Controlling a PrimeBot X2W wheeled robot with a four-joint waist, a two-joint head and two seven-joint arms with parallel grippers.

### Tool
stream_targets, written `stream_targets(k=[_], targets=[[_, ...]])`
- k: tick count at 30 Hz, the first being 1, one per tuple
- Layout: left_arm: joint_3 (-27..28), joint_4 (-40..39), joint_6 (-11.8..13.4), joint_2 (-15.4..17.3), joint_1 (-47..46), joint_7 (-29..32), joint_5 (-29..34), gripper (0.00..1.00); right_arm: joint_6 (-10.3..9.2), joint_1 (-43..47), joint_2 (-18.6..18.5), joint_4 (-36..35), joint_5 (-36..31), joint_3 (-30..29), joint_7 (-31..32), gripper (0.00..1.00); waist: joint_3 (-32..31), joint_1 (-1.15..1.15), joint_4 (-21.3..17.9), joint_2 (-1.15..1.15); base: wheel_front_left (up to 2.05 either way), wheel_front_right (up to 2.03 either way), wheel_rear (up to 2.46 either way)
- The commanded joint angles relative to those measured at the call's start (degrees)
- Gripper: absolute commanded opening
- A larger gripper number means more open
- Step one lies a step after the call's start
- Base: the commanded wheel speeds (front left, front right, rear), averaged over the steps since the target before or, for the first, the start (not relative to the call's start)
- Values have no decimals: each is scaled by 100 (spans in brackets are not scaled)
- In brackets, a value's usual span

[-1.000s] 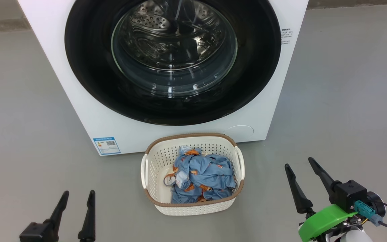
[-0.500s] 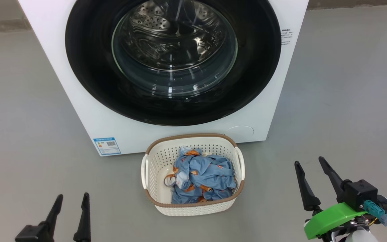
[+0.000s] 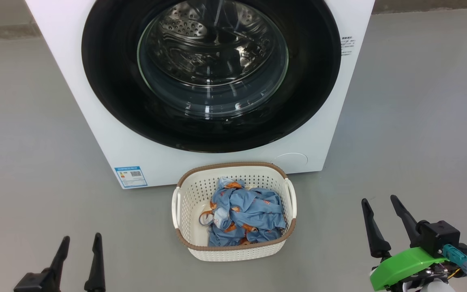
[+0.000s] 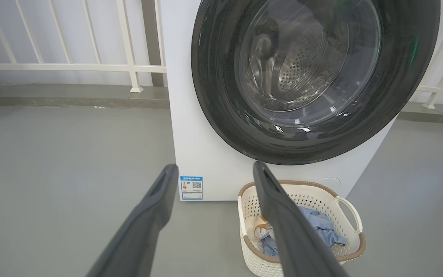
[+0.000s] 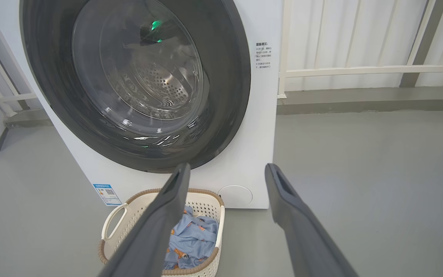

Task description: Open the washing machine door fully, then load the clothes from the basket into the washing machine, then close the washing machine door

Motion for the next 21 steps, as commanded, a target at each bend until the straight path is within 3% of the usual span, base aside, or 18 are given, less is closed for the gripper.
stream_targets(k=[1,21], targets=[[225,-137,11,65,-236,-71,71,100,-5,-256,9,-114,-49,109,-69,100,-3,0,3,0,0,0,0],[446,-165,64,-65,-256,-71,114,100,-5,-269,42,-127,-40,32,-69,100,46,0,28,0,0,0,0]])
